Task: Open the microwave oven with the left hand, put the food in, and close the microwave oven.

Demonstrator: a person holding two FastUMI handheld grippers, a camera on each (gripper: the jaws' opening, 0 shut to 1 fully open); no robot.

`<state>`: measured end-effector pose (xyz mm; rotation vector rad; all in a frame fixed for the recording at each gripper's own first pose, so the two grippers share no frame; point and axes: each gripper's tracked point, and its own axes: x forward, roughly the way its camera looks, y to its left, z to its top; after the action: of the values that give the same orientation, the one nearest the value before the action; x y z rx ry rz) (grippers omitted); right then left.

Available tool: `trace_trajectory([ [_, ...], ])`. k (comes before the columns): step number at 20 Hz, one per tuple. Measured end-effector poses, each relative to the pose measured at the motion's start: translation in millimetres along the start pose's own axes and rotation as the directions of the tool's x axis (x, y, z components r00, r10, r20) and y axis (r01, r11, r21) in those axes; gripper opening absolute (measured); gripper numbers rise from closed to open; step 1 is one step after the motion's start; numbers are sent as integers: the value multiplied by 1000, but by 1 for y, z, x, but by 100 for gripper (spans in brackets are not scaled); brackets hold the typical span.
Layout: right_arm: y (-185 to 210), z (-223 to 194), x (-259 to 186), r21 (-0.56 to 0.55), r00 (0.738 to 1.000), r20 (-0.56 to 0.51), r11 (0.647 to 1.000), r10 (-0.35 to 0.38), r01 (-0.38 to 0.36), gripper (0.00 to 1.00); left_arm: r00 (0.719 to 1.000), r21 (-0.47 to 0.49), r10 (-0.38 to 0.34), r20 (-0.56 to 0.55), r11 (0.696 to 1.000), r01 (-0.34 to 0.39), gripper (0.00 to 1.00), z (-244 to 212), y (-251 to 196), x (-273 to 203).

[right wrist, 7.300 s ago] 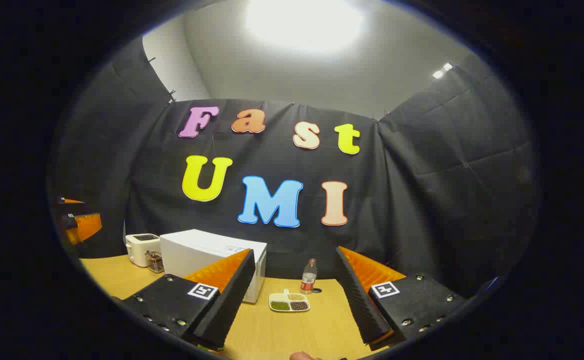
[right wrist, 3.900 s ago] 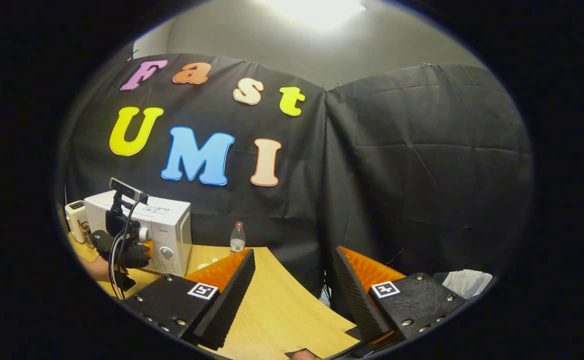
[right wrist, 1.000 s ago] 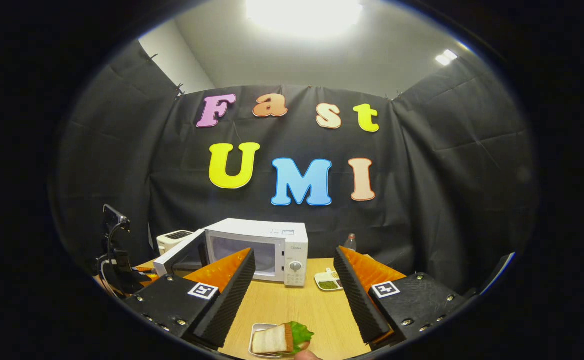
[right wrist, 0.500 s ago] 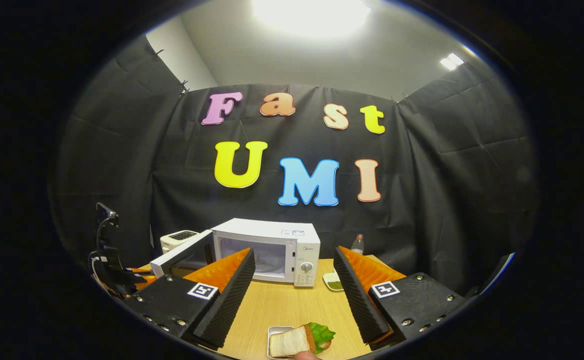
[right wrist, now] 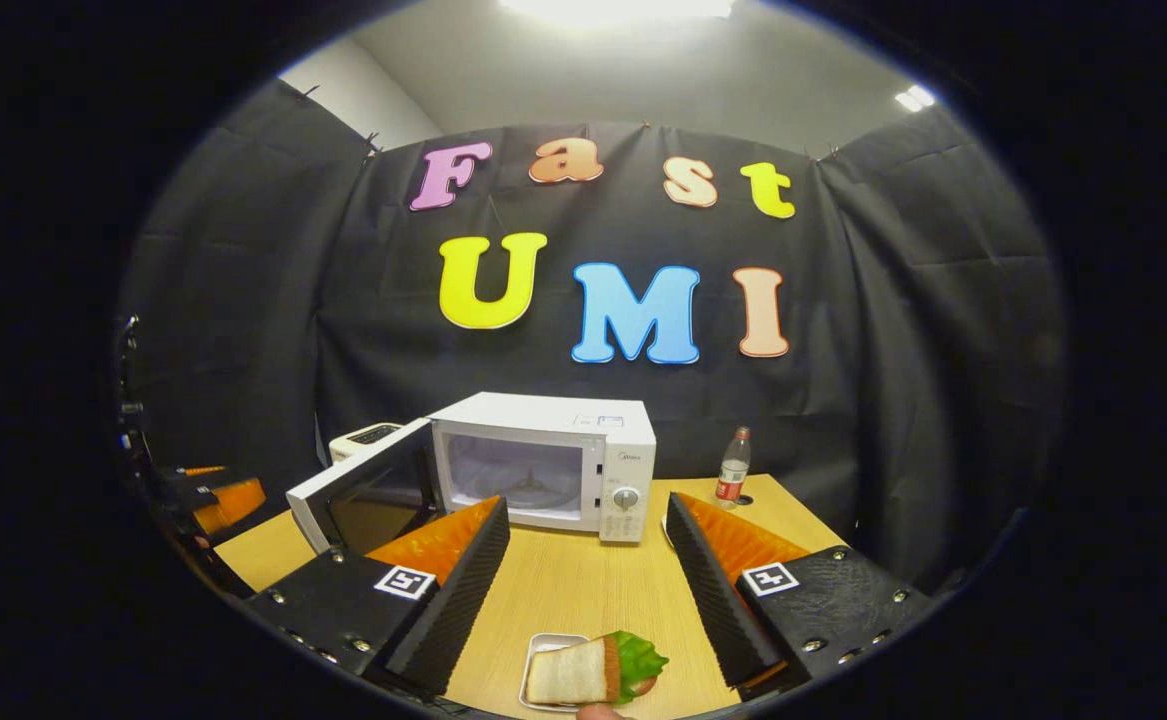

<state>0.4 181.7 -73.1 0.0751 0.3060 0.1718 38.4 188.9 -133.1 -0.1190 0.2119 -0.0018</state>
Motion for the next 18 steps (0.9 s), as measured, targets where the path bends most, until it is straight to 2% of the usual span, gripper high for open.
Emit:
trace_trajectory([
  [4,-11,-30,14,48,992,-112,997,64,-59,96,995,31,33,91,999,-36,95,42,-10,-25],
  [9,-26,-74,28,145,956,-266,986,123,-87,96,988,24,64,144,997,-68,95,66,-24,-40],
  [13,-33,-119,34,227,892,-416,970,177,-86,97,984,15,95,153,995,-99,95,71,-31,-46],
  [18,-37,-161,33,316,808,-529,944,260,-96,98,977,50,149,153,986,-159,95,66,-33,-53],
])
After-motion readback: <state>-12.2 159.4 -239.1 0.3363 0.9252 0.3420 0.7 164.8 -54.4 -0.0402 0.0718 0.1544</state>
